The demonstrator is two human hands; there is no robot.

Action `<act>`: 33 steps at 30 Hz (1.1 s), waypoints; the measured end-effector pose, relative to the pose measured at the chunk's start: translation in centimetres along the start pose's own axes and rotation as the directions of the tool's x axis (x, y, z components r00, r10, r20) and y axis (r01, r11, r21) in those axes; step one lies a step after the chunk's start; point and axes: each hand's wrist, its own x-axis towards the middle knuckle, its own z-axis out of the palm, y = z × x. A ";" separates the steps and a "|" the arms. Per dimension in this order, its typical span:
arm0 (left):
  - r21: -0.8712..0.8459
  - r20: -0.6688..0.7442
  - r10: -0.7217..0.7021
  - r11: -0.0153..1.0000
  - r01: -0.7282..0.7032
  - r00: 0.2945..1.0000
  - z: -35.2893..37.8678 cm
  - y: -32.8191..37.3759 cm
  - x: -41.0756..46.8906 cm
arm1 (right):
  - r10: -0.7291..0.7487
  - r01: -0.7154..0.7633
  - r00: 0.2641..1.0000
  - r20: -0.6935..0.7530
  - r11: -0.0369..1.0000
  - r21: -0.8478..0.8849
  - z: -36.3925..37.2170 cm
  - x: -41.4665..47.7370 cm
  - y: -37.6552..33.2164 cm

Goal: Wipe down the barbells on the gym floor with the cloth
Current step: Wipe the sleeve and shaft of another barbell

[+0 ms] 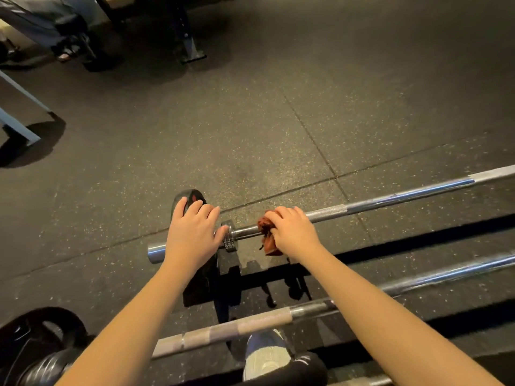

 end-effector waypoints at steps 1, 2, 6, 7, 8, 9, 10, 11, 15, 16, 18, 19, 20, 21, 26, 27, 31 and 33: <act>0.005 -0.002 0.004 1.000 -0.004 1.000 0.0 0.1 0.0 | 0.062 -0.063 0.997 -0.041 0.998 -0.005 -0.2 -0.3 0.8; 0.011 -0.004 0.011 1.000 -0.011 1.000 0.0 0.2 0.1 | 0.136 -0.135 0.987 -0.089 0.991 0.017 0.0 -0.7 1.0; 0.065 0.064 0.045 0.997 -0.049 0.997 -0.3 0.9 0.1 | 0.170 -0.151 0.975 -0.140 0.979 0.138 1.6 -0.9 -2.6; 0.070 0.100 0.065 0.995 -0.072 0.993 -0.3 1.1 0.3 | 0.085 -0.072 0.991 -0.107 0.990 0.119 1.6 -0.8 -3.0; 0.054 0.130 0.090 0.994 -0.098 0.987 -0.2 1.4 0.4 | 0.009 -0.004 0.997 -0.071 0.997 0.081 1.3 -0.7 -2.7; 0.018 0.154 0.109 0.993 -0.113 0.982 0.0 1.8 0.7 | -0.038 0.040 0.998 -0.051 0.999 0.034 0.7 -0.6 -1.8; -0.027 0.178 0.118 0.993 -0.115 0.977 0.4 2.4 0.9 | -0.045 0.045 0.998 -0.048 0.999 -0.006 0.2 -0.6 -0.5; -0.059 0.209 0.120 0.992 -0.110 0.970 0.7 3.0 1.2 | -0.012 0.010 0.998 -0.067 0.999 -0.038 -0.3 -0.8 1.2; -0.130 0.259 0.125 0.987 -0.094 0.958 2.5 5.7 2.3 | 0.228 -0.229 0.944 -0.238 0.973 0.026 -0.3 -2.3 3.7; -0.154 0.269 0.134 0.984 -0.095 0.954 2.9 6.4 2.8 | 0.255 -0.249 0.937 -0.238 0.967 0.056 0.3 -2.3 3.0; -0.204 0.282 0.131 0.976 -0.074 0.950 3.9 7.8 3.6 | 0.225 -0.213 0.945 -0.236 0.974 0.079 0.9 -2.2 2.2; -0.227 0.274 0.113 0.973 -0.050 0.955 4.4 8.3 4.0 | 0.168 -0.159 0.959 -0.226 0.985 0.061 0.5 -2.1 2.5; -0.241 0.261 0.092 0.970 -0.027 0.961 4.8 8.6 4.2 | 0.097 -0.095 0.972 -0.215 0.995 0.017 -0.2 -2.1 3.6; -0.243 0.250 0.074 0.970 -0.012 0.965 5.2 8.8 4.4 | 0.040 -0.049 0.983 -0.180 0.998 -0.044 -1.0 -2.1 5.0; -0.257 0.177 0.055 0.966 -0.007 0.983 6.2 9.5 4.6 | 0.286 -0.290 0.915 -0.286 0.957 0.029 -1.7 -2.4 7.9; -0.271 0.171 0.053 0.963 -0.004 0.984 6.3 9.6 4.7 | 0.318 -0.312 0.902 -0.292 0.948 0.067 -0.9 -2.2 6.5; -0.300 0.197 0.029 0.953 0.032 0.980 6.5 9.7 4.5 | 0.087 -0.082 0.979 -0.186 0.996 0.035 -0.1 -2.0 3.6; -0.316 0.202 0.024 0.948 0.042 0.979 6.6 9.5 4.4 | 0.030 -0.032 0.995 -0.099 0.999 -0.019 -1.7 -1.6 5.7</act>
